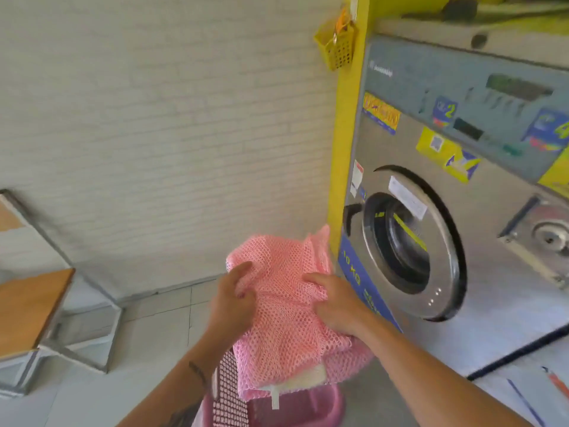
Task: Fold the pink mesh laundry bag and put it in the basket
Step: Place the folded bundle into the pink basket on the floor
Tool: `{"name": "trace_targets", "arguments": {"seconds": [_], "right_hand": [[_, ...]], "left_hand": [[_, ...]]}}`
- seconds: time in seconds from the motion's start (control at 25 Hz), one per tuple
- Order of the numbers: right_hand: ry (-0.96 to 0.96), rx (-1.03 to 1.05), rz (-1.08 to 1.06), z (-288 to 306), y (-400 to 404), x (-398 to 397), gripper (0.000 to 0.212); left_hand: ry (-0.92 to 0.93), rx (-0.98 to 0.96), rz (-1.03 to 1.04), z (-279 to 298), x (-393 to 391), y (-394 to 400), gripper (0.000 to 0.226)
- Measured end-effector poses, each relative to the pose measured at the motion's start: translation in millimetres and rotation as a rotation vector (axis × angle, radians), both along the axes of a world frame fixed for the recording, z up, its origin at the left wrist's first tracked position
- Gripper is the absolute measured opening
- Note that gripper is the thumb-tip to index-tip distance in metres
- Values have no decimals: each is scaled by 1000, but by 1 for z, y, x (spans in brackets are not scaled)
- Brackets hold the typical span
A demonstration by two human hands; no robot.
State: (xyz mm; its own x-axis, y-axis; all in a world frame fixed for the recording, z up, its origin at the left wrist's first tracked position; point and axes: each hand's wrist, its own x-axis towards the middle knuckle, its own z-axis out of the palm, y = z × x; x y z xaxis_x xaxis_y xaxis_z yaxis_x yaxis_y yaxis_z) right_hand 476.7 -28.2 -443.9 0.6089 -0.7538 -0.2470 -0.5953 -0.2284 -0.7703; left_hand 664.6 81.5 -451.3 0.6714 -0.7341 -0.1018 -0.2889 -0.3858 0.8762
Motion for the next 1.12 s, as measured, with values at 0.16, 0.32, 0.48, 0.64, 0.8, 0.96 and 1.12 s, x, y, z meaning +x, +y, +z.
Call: {"name": "trace_targets", "arguments": {"seconds": [0.16,0.32,0.48,0.64,0.8,0.96,1.12], "right_hand": [[102,132,-43,-167,21,72,69],[211,289,-27,-289,53,104,72],[349,202,30,-388,56,120,69],[413,159,88,-452,48,127,67],[570,218,75,-465,41,114,64],[483,270,4,-409,40,94,64],[398,237,-81,-303,36,78,55]], "left_hand": [[58,184,-16,-167,70,13,49],[98,327,-47,-297,97,37,46],[132,351,-61,-392,106,40,46],[255,458,-152,-442,116,31,54],[209,678,-183,-452,120,33,50],[209,607,-213,-404,112,30,34],[164,485,-354,-298,99,13,27]]}}
